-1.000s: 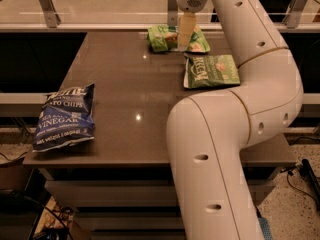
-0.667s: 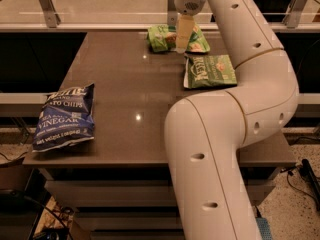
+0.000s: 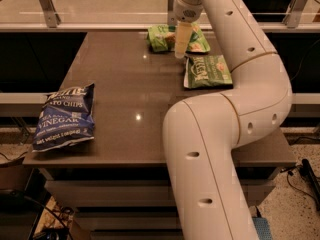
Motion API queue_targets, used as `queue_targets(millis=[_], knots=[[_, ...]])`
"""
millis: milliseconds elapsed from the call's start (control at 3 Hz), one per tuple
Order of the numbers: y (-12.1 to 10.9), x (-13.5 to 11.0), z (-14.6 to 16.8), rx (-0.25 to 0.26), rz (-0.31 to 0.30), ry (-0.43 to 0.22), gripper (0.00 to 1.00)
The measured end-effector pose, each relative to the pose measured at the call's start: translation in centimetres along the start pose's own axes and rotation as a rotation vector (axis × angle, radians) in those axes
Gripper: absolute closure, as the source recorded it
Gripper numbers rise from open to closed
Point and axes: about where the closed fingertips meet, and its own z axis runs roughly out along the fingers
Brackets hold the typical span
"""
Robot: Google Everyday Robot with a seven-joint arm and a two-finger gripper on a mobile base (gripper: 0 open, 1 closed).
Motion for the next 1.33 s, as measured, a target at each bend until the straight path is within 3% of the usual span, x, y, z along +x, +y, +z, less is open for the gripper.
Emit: queue_targets(millis=[1000,1333], knots=[[-0.6,-1.1,2.5,0.003,-0.012,0.01,0.0],[-1.5,-1.2,2.8,0.039,-0.006,0.006,0.0]])
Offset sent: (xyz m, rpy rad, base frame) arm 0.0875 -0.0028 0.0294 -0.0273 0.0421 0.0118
